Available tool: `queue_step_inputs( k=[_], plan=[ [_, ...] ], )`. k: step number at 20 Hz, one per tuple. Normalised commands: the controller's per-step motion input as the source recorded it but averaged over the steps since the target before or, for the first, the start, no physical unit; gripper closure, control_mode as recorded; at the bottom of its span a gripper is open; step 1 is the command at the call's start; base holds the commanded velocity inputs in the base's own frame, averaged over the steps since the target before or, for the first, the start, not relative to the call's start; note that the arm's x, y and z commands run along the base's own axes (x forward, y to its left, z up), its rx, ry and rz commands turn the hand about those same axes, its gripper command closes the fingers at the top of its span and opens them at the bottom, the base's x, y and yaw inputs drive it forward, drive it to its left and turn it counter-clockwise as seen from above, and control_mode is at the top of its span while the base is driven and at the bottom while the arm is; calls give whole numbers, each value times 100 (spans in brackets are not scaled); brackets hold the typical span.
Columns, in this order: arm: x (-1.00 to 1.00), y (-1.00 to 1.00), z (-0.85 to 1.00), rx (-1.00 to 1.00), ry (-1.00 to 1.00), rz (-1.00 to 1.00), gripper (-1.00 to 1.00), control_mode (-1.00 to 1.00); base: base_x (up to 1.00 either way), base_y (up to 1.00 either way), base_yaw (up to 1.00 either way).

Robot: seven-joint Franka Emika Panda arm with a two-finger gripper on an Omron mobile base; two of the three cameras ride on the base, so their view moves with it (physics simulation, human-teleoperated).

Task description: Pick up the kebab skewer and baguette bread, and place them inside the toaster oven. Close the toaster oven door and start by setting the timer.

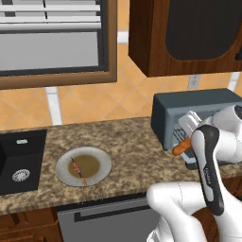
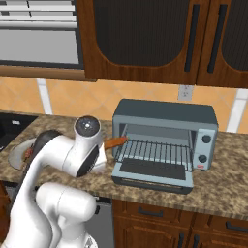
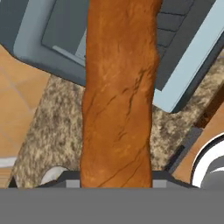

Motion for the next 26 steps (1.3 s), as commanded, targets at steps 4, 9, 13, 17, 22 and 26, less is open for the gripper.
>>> queue_step_inputs(
  k=[4,9,13,17,22,26],
  plan=[
    [24,-100,49,12,0,-26,100,-100,0,0,0],
    [24,-77,5,9,0,-22,100,-100,0,0,0],
    [46,-61,-9,7,0,-24,100,-100,0,0,0],
    [42,-36,-22,9,0,-21,100,-100,0,0,0],
    [25,-26,-36,15,-2,-9,100,-100,0,0,0],
    [51,-13,-11,11,0,0,100,-100,0,0,0]
  ],
)
